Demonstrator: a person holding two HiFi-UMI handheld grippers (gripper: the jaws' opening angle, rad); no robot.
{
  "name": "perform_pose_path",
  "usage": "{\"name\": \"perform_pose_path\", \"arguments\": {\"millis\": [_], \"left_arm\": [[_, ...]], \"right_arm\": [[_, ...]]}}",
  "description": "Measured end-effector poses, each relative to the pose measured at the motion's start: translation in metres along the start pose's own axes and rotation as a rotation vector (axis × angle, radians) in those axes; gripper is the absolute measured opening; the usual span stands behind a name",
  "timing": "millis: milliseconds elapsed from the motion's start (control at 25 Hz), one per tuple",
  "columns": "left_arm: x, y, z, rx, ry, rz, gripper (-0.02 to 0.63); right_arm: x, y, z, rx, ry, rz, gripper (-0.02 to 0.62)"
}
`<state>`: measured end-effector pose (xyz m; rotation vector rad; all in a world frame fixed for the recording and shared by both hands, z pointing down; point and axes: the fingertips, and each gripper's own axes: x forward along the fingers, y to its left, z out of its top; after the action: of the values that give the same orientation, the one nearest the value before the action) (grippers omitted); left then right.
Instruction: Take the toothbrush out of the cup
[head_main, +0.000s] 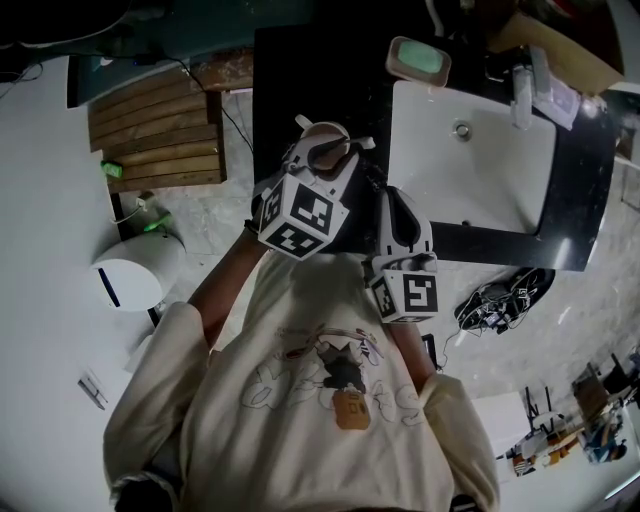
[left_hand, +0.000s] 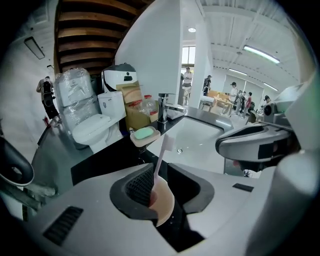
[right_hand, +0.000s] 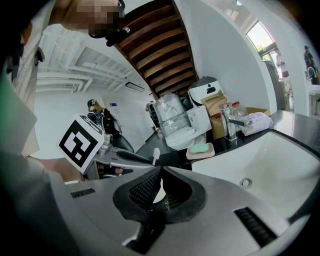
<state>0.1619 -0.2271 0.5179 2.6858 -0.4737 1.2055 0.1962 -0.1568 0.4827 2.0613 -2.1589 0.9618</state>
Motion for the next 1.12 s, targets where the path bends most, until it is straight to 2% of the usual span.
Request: {"name": "perform_pose_path", "arguments": {"millis": [160,280,520,920,1120], "left_arm": [[0.003,0.003,-0.002,-0.001,0.009,0.001,0.091],[0.003,0.006,-0.003,-0.003,0.008,0.012,0.055],[0.001,0.011,-0.001,-0.019,-0.006,0.036,0.035],[-0.016,0.022,0.002,-0.049,-0.046,0.082,0.032],[-0.029,0.025,0.003,-0.094,-0.079,0.092,0.031]], "right_arm": [[-0.001,0.000,-0.001,0.001,0.001,-0.003,0.023],[-0.002,-0.001,-0.001,-0.001,-0.001,-0.006,0.023],[-0.005,0.002,0.000,-0.007,-0.008,-0.002,0.023],[-0.010,0.012,0.000,-0.017,-0.018,0.002,0.023],[-0.012,0.021,0.000,-0.026,-0.021,0.004,0.023]]}}
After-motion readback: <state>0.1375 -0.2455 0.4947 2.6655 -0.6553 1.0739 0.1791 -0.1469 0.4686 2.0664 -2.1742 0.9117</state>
